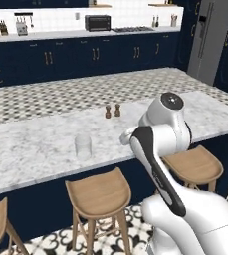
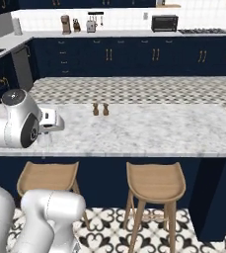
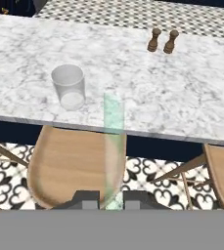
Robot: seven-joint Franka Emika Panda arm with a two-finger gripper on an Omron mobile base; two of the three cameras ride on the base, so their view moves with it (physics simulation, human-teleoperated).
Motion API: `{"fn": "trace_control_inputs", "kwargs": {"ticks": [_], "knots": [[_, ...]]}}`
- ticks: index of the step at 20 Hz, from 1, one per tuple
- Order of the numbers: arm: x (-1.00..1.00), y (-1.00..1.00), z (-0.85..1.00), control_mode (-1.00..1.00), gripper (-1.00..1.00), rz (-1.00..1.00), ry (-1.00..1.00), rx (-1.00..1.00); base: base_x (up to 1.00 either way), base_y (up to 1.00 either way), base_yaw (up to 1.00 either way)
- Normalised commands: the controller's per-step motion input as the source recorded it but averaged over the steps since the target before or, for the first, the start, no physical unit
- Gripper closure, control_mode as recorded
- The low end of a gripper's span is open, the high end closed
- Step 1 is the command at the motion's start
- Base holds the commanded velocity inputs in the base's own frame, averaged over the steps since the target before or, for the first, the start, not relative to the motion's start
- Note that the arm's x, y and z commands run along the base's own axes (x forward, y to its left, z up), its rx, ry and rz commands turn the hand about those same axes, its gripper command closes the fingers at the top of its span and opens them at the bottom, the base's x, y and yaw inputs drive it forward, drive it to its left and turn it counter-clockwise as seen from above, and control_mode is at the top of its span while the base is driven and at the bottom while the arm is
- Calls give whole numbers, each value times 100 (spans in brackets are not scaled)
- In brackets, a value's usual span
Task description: Take a straw from the drawer in front and place it inside the glass cup on the dining counter.
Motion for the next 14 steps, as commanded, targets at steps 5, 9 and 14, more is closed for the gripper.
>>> {"fn": "trace_control_inputs", "kwargs": {"ticks": [5, 9, 14], "knots": [[0, 0, 0, 100, 100, 0, 0, 0, 84, 41, -4], [2, 15, 12, -100, 100, 0, -2, 2, 24, 22, 0], [-5, 2, 42, -100, 100, 20, -18, 18, 0, 0, 0]]}}
